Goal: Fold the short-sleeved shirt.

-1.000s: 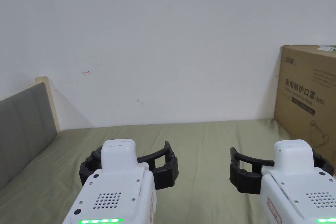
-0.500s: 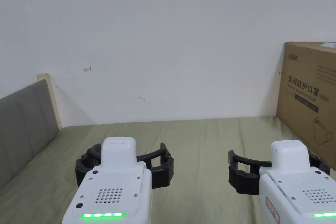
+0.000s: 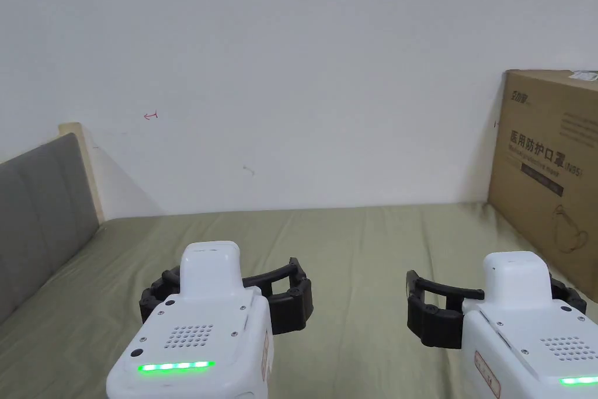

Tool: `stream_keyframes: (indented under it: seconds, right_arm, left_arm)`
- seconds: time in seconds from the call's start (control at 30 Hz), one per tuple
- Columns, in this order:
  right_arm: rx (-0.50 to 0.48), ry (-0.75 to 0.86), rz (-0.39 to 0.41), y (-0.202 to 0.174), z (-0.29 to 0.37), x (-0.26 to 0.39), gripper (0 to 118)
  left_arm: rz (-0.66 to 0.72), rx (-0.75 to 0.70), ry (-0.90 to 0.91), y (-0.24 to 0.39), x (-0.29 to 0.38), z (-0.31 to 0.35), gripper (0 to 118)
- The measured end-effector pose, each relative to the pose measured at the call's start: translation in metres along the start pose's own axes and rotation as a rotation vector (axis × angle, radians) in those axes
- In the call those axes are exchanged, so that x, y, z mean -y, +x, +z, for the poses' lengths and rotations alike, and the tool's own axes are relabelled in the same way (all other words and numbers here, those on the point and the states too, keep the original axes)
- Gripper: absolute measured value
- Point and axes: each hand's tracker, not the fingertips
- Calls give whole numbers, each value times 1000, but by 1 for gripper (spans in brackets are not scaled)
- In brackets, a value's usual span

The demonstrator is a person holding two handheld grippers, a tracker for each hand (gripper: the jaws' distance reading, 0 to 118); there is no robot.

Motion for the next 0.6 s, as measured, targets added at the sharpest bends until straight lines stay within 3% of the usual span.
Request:
stream_keyframes:
  seconds: [0.6]
  right_arm:
    - [2, 3, -21, -1, -4, 4, 118]
  left_arm:
    - [78, -8, -68, -2, 6, -13, 118]
